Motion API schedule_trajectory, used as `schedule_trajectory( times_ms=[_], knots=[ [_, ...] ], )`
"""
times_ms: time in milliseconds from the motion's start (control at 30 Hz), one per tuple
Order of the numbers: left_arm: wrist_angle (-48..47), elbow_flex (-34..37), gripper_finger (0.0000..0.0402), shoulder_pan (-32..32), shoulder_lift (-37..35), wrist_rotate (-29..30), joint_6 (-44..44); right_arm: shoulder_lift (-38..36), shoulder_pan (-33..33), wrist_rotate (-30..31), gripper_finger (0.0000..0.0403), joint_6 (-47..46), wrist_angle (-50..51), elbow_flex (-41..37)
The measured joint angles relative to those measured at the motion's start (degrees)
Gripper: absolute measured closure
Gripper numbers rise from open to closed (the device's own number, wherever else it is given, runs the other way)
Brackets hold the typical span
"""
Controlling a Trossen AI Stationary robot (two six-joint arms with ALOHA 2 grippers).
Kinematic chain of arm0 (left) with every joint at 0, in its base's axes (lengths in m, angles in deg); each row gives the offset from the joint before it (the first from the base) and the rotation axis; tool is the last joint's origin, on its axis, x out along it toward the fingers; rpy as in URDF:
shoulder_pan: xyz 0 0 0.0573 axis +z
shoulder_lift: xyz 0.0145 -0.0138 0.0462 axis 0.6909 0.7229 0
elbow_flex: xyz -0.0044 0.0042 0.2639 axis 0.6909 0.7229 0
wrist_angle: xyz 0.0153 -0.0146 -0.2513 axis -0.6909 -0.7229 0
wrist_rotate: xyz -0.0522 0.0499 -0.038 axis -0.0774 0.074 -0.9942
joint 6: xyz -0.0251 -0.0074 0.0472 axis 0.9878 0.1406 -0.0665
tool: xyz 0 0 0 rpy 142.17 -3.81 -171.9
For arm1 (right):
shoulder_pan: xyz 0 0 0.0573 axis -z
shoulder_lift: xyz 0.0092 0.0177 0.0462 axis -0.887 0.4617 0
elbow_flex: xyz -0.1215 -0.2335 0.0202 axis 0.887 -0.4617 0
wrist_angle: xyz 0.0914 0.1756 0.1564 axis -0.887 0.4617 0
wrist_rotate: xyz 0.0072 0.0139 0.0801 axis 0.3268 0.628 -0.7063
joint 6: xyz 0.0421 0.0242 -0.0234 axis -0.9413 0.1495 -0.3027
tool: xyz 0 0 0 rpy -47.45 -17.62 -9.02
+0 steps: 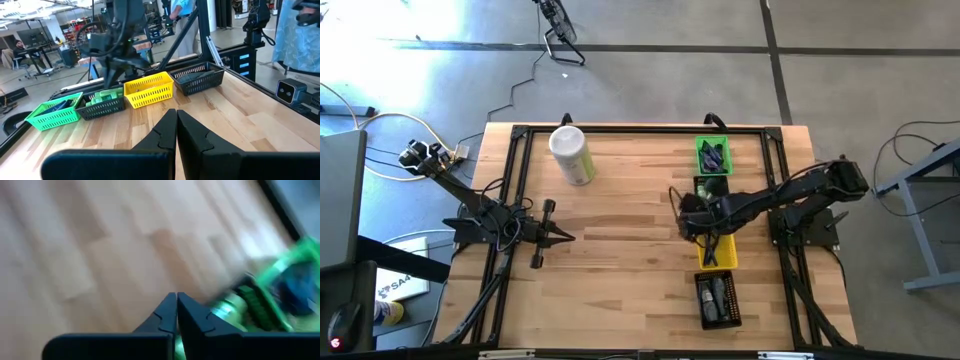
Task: Pick & Place Travel size toiletries
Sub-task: Return to Home Position
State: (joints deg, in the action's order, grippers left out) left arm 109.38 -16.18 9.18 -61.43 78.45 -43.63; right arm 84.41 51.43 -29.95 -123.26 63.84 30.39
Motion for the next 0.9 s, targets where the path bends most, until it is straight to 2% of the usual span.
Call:
schedule_trajectory(
  times_ms=[233,467,567,767,900],
  knots=[
    [0.0,0.0,0.0394,0.0,0.0,0.0,0.0,-0.5,-1.1,-8.7,0.0400,8.7,-11.7,0.0],
    [0.0,0.0,0.0394,0.0,0.0,-0.1,0.0,-5.8,0.9,-18.5,0.0400,14.7,-21.0,-2.1],
    [0.0,0.0,0.0394,0.0,0.0,-0.1,0.0,-10.7,1.9,-21.7,0.0400,15.9,-27.9,-6.8],
    [-0.1,0.0,0.0394,0.0,0.0,-0.1,0.0,-22.5,4.9,-30.6,0.0400,15.9,-42.8,-21.4],
    [-0.1,0.0,0.0394,0.0,0.0,-0.1,0.0,-31.9,6.8,-31.9,0.0400,15.9,-47.9,-28.4]
  ],
)
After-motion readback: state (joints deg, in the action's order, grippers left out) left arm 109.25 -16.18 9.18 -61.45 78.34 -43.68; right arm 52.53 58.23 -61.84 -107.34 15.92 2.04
